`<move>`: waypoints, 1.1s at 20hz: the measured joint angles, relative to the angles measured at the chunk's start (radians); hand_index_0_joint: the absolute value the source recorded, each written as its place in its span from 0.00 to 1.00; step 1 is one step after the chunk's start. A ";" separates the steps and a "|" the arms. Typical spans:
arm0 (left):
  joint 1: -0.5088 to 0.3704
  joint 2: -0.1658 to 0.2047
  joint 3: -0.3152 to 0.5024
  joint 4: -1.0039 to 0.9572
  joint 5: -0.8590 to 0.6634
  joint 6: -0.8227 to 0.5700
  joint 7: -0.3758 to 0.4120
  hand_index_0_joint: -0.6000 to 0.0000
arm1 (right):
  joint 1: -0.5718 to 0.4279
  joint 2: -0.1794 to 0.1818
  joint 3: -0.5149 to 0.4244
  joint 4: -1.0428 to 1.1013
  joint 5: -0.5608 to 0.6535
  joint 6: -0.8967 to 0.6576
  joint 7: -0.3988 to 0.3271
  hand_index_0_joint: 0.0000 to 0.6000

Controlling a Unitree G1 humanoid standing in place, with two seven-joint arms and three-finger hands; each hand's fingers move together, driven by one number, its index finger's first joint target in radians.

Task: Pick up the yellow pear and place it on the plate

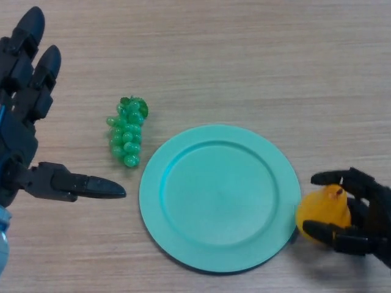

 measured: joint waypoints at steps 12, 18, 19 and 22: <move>0.030 0.004 0.049 -0.021 -0.078 0.000 -0.024 1.00 | -0.172 0.066 0.427 0.163 -0.222 -0.411 -0.279 1.00; 0.035 0.005 0.067 -0.021 -0.077 0.000 -0.025 1.00 | -0.209 0.064 0.527 0.277 -0.153 -0.417 -0.335 0.84; 0.036 0.005 0.067 -0.021 -0.077 0.000 -0.026 1.00 | -0.210 0.064 0.533 0.276 -0.123 -0.396 -0.335 0.58; 0.037 0.005 0.067 -0.022 -0.075 0.000 -0.029 1.00 | -0.217 0.062 0.548 0.253 -0.124 -0.350 -0.335 0.03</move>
